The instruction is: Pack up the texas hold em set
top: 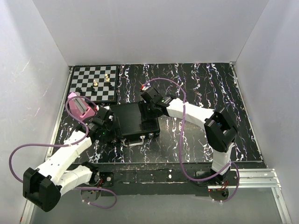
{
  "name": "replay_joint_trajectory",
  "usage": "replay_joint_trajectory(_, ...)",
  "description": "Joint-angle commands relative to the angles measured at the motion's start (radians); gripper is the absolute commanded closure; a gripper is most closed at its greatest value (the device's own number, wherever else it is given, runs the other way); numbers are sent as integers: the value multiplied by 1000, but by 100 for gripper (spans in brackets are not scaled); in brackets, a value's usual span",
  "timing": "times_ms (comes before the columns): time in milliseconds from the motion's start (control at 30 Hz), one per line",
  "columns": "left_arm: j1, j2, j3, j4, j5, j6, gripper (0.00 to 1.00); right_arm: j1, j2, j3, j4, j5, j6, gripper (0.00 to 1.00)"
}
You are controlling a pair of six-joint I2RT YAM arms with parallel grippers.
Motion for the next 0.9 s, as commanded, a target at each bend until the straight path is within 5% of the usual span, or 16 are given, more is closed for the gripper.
replay_joint_trajectory(0, -17, 10, -21, 79, -13, -27, 36, 2, 23, -53, -50, -38, 19, 39)
replay_joint_trajectory(867, -84, -6, -199, 135, 15, -145, 43, -11, 17, -59, -39, -58, 24, 39)
